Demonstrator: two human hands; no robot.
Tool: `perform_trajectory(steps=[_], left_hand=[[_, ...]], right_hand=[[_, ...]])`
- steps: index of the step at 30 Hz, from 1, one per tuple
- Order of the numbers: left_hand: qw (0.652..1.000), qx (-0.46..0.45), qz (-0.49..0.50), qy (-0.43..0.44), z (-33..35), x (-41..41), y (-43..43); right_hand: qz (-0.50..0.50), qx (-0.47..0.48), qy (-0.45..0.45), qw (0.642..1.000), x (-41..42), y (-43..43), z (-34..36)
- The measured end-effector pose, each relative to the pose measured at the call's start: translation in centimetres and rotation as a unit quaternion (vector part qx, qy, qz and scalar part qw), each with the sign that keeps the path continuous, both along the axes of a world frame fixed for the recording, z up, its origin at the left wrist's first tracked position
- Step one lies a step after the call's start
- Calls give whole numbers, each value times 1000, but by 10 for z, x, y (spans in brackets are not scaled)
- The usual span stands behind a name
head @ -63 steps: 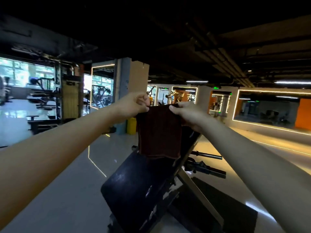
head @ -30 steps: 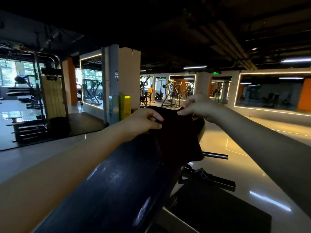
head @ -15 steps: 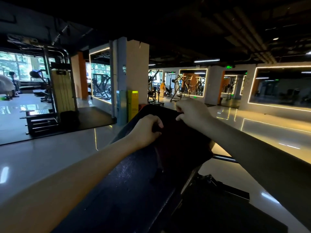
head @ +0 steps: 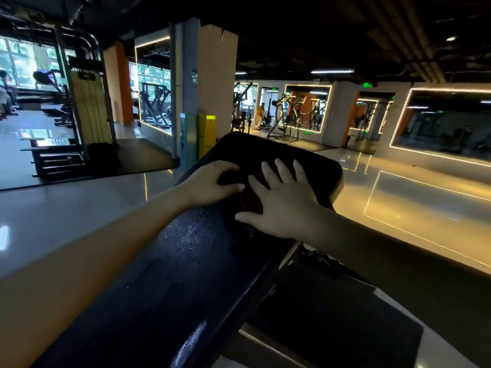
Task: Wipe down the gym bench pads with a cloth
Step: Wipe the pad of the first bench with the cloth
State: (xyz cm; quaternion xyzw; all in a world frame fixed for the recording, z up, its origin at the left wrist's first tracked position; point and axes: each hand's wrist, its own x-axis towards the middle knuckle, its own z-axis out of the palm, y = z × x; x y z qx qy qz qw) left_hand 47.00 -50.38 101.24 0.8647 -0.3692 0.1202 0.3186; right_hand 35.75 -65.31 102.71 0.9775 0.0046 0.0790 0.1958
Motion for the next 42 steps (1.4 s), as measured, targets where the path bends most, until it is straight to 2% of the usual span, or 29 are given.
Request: perform_trajectory(steps=[2,7,11,14,18,21,27,31,35,42], left_hand=[[999,25,-18,30,-2,-6,9],[988,110,-82,66,-3,-22,23],[982,156,-79,78,-9,-25,28],[976,185,-62,99,-12,-23,30],[974,181,-58,121,-21,-27,30],[976,197,-36,82,-36,-37,28],[988,149,-8,28,-69,-42,31],[987,157,-17,43,-71,-47,34],[981,177,-31,70,-59,-51,39],[983,165,-21,83,-60,-58,39]], right_hand=[[18,-19,-22,999,1,-5,-3],[61,-35,-3,998,1,-15,2],[86,-33,2,996,3,-24,13],[69,-23,0,997,9,-27,22],[1,-11,-30,999,21,-23,26],[-19,-8,-30,999,21,-17,22],[53,-13,-8,998,-1,-12,2],[124,-31,13,992,-20,-19,-7],[141,-15,30,989,-14,-30,9],[36,-5,-33,999,17,-43,35]])
